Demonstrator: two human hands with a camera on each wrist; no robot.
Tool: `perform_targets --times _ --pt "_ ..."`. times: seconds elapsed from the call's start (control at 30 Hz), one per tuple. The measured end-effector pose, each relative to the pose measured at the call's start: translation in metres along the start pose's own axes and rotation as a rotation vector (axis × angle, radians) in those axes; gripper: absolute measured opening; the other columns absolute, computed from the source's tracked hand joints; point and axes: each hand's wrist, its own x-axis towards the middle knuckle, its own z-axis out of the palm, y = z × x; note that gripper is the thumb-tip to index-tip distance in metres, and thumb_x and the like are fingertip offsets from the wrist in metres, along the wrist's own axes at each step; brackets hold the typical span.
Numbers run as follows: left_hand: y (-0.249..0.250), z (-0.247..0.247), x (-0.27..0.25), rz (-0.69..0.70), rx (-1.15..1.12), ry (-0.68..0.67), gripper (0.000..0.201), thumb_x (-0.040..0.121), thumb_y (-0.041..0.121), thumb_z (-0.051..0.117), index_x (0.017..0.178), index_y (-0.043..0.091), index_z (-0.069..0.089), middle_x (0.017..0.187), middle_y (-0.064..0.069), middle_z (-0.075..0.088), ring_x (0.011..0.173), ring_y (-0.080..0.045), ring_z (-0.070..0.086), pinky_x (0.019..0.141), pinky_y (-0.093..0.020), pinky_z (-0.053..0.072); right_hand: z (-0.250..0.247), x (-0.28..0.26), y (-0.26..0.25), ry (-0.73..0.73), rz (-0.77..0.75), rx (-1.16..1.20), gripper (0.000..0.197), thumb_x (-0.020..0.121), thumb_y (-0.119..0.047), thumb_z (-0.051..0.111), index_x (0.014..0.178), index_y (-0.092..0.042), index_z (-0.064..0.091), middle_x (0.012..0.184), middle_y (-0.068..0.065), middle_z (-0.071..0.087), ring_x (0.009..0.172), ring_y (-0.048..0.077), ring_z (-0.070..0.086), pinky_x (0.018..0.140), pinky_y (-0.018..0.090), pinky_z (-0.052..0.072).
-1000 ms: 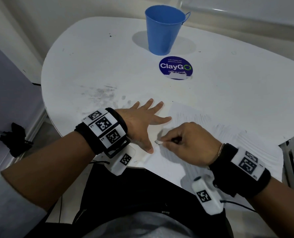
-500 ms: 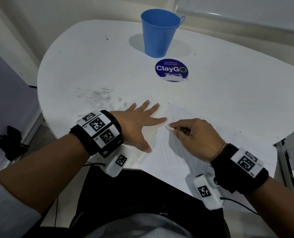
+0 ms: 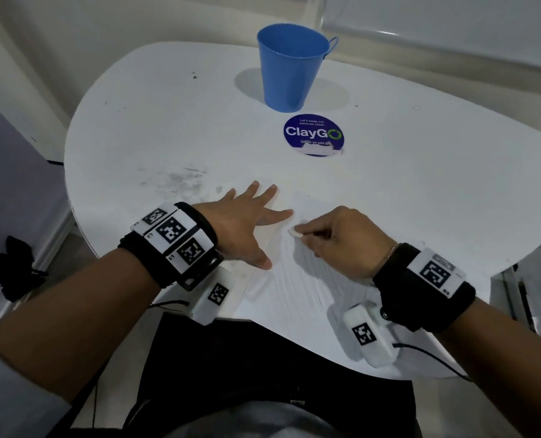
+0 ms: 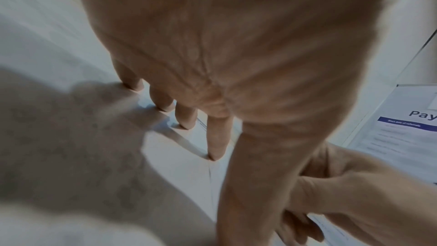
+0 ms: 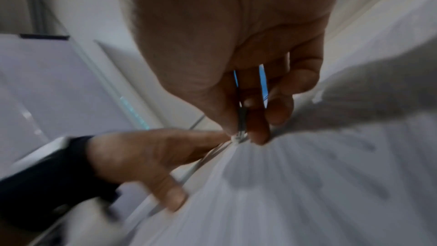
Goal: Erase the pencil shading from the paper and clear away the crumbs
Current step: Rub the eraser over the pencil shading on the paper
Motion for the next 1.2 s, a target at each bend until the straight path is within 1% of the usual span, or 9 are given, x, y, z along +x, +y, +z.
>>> perform_targets --times 0.17,0.33,0.47,0.57,0.67,0.83,1.0,1.13,1.2 --pt "0.004 -0.002 0.0 -0.02 0.021 -0.013 0.101 0.085 0.053 0.072 0.155 0.054 0.0 0.163 0.015 -0.027 0.147 -0.009 -0.032 0.122 -0.041 -0.015 -0.014 0.02 -0.005 0.082 -0.001 -0.101 0.021 0.095 -0.031 0.06 0.11 -0.035 0.074 0.11 -0.017 0.072 0.1 0.006 0.065 0.089 0.025 0.051" --pt "0.004 -0.002 0.001 -0.025 0.039 -0.007 0.102 0.084 0.056 0.072 0.155 0.054 0.0 0.163 0.014 -0.027 0.148 -0.011 -0.032 0.123 -0.042 -0.014 -0.007 0.018 -0.002 -0.024 -0.015 -0.108 0.023 0.095 -0.03 0.06 0.111 -0.035 0.075 0.084 -0.023 0.066 0.075 -0.003 0.055 0.073 0.016 0.039" --pt "0.003 -0.003 0.0 -0.027 0.037 -0.013 0.101 0.084 0.056 0.072 0.155 0.054 0.0 0.163 0.015 -0.028 0.148 -0.011 -0.032 0.124 -0.044 -0.012 -0.013 0.02 -0.002 0.04 0.014 -0.093 0.023 0.095 -0.027 0.059 0.11 -0.035 0.075 0.1 -0.015 0.074 0.08 0.001 0.058 0.069 0.016 0.039" --pt "0.004 -0.003 -0.001 -0.03 0.027 -0.016 0.101 0.084 0.055 0.072 0.155 0.055 0.0 0.163 0.015 -0.028 0.148 -0.01 -0.032 0.124 -0.044 -0.012 -0.012 0.016 -0.003 0.112 0.029 -0.097 0.023 0.095 -0.03 0.058 0.111 -0.033 0.075 0.11 -0.016 0.072 0.097 0.007 0.065 0.077 0.017 0.042" --pt "0.006 -0.003 -0.003 -0.033 0.029 -0.011 0.101 0.085 0.054 0.072 0.155 0.054 0.0 0.163 0.015 -0.027 0.147 -0.01 -0.032 0.124 -0.042 -0.013 0.001 0.002 -0.008 -0.015 -0.04 -0.113 0.023 0.094 -0.028 0.06 0.113 -0.033 0.074 0.116 -0.019 0.069 0.104 0.004 0.064 0.084 0.016 0.043" --pt "0.007 -0.003 -0.004 -0.03 0.024 -0.006 0.1 0.085 0.053 0.071 0.156 0.053 0.0 0.164 0.014 -0.027 0.148 -0.01 -0.031 0.124 -0.043 -0.012 -0.013 0.016 -0.002 0.146 0.053 -0.112 0.024 0.095 -0.029 0.057 0.112 -0.033 0.074 0.114 -0.016 0.071 0.1 0.006 0.065 0.079 0.018 0.045" --pt "0.007 -0.004 -0.004 -0.036 0.023 -0.013 0.101 0.085 0.053 0.072 0.156 0.053 0.0 0.164 0.013 -0.027 0.148 -0.01 -0.032 0.124 -0.043 -0.013 -0.006 0.003 -0.012 -0.071 -0.031 -0.145 0.023 0.094 -0.03 0.059 0.111 -0.034 0.074 0.109 -0.018 0.072 0.099 0.007 0.066 0.088 0.024 0.05" --pt "0.009 -0.006 -0.005 -0.035 0.027 -0.01 0.1 0.086 0.052 0.071 0.156 0.052 0.001 0.164 0.013 -0.026 0.148 -0.011 -0.031 0.122 -0.041 -0.014 -0.017 0.016 -0.007 0.14 0.055 -0.155 0.025 0.095 -0.027 0.057 0.111 -0.033 0.074 0.115 -0.015 0.071 0.106 0.012 0.065 0.091 0.028 0.051" --pt "0.009 -0.005 -0.005 -0.035 0.025 -0.008 0.1 0.086 0.052 0.072 0.156 0.052 0.001 0.164 0.014 -0.027 0.148 -0.01 -0.031 0.123 -0.041 -0.014 -0.013 0.011 -0.01 0.106 0.03 -0.168 0.025 0.095 -0.028 0.057 0.111 -0.033 0.074 0.112 -0.015 0.072 0.103 0.013 0.066 0.091 0.031 0.052"
